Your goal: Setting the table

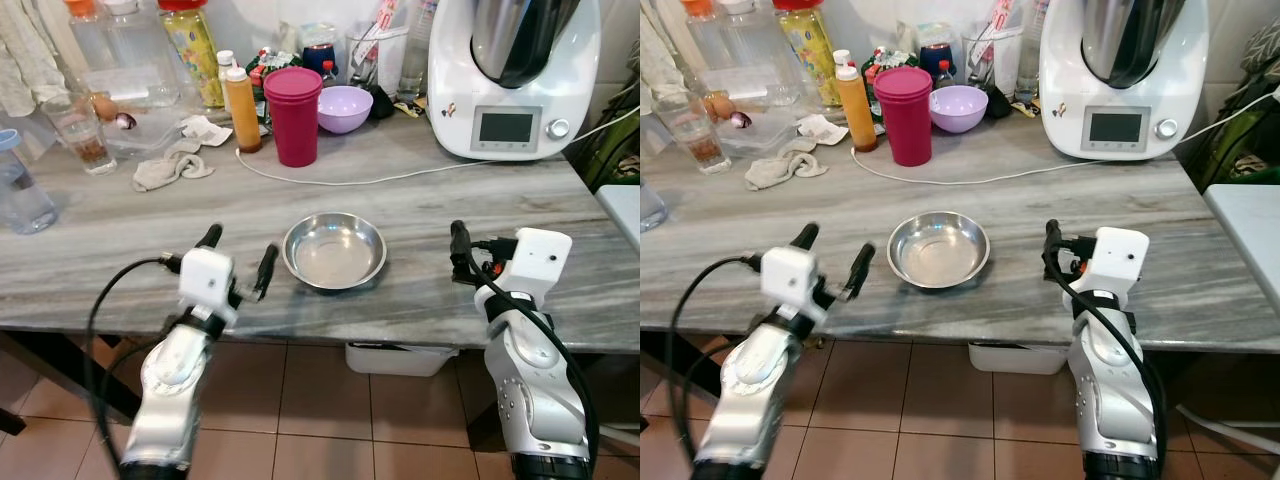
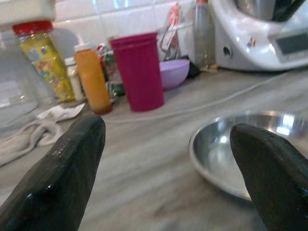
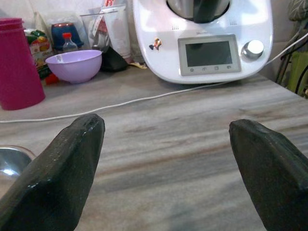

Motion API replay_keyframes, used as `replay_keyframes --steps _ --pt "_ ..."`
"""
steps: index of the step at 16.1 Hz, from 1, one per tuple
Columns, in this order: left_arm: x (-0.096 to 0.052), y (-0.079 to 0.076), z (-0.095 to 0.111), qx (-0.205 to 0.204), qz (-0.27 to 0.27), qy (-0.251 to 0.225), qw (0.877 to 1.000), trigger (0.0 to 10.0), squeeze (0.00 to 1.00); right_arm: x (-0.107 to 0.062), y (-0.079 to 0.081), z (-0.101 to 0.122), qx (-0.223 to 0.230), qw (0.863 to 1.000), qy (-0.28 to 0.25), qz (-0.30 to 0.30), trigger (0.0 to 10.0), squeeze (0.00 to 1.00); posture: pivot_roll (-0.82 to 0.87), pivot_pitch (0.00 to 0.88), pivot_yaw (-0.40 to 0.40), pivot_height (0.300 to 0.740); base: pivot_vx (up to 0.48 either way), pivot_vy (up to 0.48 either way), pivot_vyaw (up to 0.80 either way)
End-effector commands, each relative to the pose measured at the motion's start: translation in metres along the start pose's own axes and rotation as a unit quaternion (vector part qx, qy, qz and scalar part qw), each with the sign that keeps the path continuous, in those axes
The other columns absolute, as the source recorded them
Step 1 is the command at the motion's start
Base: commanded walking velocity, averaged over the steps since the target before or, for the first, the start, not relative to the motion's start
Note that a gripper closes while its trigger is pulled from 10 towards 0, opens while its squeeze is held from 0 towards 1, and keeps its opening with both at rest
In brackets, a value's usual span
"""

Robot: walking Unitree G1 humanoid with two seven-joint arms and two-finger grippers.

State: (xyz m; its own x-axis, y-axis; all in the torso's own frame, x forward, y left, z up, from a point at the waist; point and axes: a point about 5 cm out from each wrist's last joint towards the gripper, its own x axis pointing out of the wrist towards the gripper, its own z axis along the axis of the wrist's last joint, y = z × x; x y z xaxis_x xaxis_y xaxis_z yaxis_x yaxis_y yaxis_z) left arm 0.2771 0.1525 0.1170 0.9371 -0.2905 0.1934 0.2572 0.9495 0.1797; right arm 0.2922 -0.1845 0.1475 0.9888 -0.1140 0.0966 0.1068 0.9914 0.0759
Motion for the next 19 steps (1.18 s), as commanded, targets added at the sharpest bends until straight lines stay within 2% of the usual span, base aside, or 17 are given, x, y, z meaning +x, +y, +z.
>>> replay_keyframes --steps 1,4,7,9,11,12,14,15,16,19 --pt "-0.007 0.003 -0.002 0.016 -0.003 0.010 1.000 10.0 0.00 -0.001 0.002 0.004 0.004 1.000 -0.006 0.004 10.0 0.00 -0.25 0.047 0.054 0.740 0.000 0.000 0.00" --pt "-0.021 0.011 -0.018 0.032 0.008 0.057 0.998 10.0 0.00 -0.007 0.009 0.003 0.011 0.999 0.000 0.031 10.0 0.00 -0.24 0.050 0.045 0.740 0.000 0.000 0.00" --pt "-0.029 0.010 -0.026 0.042 -0.022 0.078 0.996 10.0 0.00 -0.017 0.014 -0.002 0.008 0.999 0.010 0.047 10.0 0.00 -0.23 0.063 0.041 0.740 0.000 0.000 -0.40" --pt "-0.035 0.004 -0.026 0.048 -0.056 0.085 0.994 10.0 0.00 -0.026 0.010 -0.004 0.007 0.999 0.016 0.050 10.0 0.00 -0.24 0.098 0.056 0.740 0.000 0.000 0.00" --pt "-0.038 0.000 -0.027 0.042 -0.060 0.089 0.993 10.0 0.00 -0.033 0.001 -0.004 -0.004 0.999 0.017 0.040 10.0 0.00 -0.25 0.121 0.065 0.740 0.000 0.000 0.00" --pt "-0.041 0.003 -0.028 0.033 -0.038 0.096 0.994 10.0 0.00 -0.044 -0.006 -0.006 -0.009 1.000 0.022 0.020 10.0 0.00 -0.26 0.135 0.072 0.740 0.000 0.000 0.00" --pt "-0.043 0.010 -0.028 0.024 -0.008 0.102 0.994 10.0 0.00 -0.053 -0.009 -0.003 -0.026 1.000 0.014 0.000 10.0 0.00 -0.29 0.149 0.069 0.740 0.000 0.000 0.00" --pt "-0.043 0.010 -0.028 0.024 -0.008 0.102 0.994 10.0 0.00 -0.053 -0.009 -0.003 -0.029 0.999 0.014 -0.002 10.0 0.00 -0.29 0.144 0.069 0.740 0.000 0.000 0.00" --pt "-0.044 0.017 -0.032 0.032 0.010 0.106 0.994 10.0 0.00 -0.053 -0.005 -0.007 -0.023 1.000 0.016 -0.009 10.0 0.00 -0.30 0.107 0.074 0.740 0.000 0.000 0.00" --pt "-0.043 0.030 -0.032 0.041 0.038 0.111 0.992 10.0 0.00 -0.051 -0.002 -0.009 -0.022 1.000 0.014 -0.006 10.0 0.00 -0.26 0.094 0.091 0.740 0.000 0.000 0.00"
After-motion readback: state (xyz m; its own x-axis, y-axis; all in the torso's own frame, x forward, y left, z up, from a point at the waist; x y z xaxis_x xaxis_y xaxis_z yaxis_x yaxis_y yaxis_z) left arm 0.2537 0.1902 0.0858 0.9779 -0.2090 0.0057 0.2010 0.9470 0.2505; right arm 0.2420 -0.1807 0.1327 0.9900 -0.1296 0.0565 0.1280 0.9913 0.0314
